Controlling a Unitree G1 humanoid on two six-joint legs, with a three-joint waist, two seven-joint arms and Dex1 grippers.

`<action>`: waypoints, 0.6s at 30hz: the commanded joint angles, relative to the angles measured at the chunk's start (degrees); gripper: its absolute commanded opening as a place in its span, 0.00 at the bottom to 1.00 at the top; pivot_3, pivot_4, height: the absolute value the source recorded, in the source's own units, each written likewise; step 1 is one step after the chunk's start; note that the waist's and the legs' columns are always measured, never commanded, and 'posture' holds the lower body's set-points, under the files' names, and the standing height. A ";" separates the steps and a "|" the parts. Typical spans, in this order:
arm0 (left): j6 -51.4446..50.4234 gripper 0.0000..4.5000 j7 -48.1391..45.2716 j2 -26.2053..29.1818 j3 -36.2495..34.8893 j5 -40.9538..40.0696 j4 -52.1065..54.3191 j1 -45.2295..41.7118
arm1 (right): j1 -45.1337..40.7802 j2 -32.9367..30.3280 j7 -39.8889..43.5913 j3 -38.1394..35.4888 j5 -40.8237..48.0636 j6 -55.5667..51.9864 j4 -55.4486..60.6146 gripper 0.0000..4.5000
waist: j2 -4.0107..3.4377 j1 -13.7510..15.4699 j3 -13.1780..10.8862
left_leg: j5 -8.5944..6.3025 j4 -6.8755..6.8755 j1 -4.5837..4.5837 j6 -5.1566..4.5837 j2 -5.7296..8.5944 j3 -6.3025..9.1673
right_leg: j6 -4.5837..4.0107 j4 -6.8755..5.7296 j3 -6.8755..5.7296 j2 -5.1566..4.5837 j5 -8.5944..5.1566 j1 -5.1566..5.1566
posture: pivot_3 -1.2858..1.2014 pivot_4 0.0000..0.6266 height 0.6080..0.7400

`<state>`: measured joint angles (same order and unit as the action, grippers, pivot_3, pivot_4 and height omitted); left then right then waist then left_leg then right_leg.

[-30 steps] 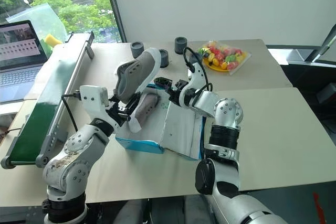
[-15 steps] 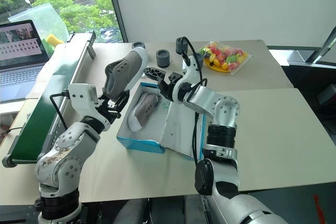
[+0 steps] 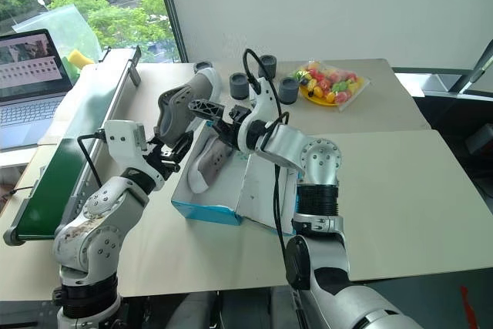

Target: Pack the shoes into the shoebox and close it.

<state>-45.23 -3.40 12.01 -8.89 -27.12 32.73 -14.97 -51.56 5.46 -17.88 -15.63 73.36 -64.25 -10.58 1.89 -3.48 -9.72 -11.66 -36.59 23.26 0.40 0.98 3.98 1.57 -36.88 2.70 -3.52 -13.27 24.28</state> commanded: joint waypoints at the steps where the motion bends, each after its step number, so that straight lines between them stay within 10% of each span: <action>1: 1.31 0.61 -0.70 0.17 0.40 -0.02 1.06 -0.97 | -1.81 6.89 2.64 2.88 -0.89 3.14 -0.40 1.00 | 0.00 -0.02 0.00 | 0.00 0.00 0.00 0.00 0.00 0.00 | 0.00 0.00 0.00 0.00 0.00 0.00 | 0.52 0.24 1.00; 8: 1.45 0.61 -1.05 0.43 0.50 0.20 1.16 -0.83 | -3.30 6.05 4.51 2.40 -1.75 9.06 -5.61 1.00 | 0.00 0.25 0.00 | 0.00 0.00 -0.01 0.00 0.00 0.00 | 0.00 0.01 0.00 0.00 0.00 0.00 | 0.52 0.24 1.00; 18: 1.61 0.61 -0.99 0.64 0.33 0.33 1.28 -0.62 | -5.14 5.96 4.51 1.79 1.51 12.21 -4.29 0.32 | 0.00 0.36 0.00 | 0.00 0.00 0.01 0.00 -0.01 0.01 | 0.00 0.00 -0.01 0.00 0.00 0.01 | 0.52 0.24 1.00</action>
<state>-44.89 -4.08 12.05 -8.20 -27.05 31.89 -14.95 -51.90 5.46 -13.78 -13.09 72.71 -53.80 -17.25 1.89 -3.13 -9.72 -11.66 -36.59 23.27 0.39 0.98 3.99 1.57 -36.87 2.69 -3.52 -13.27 24.29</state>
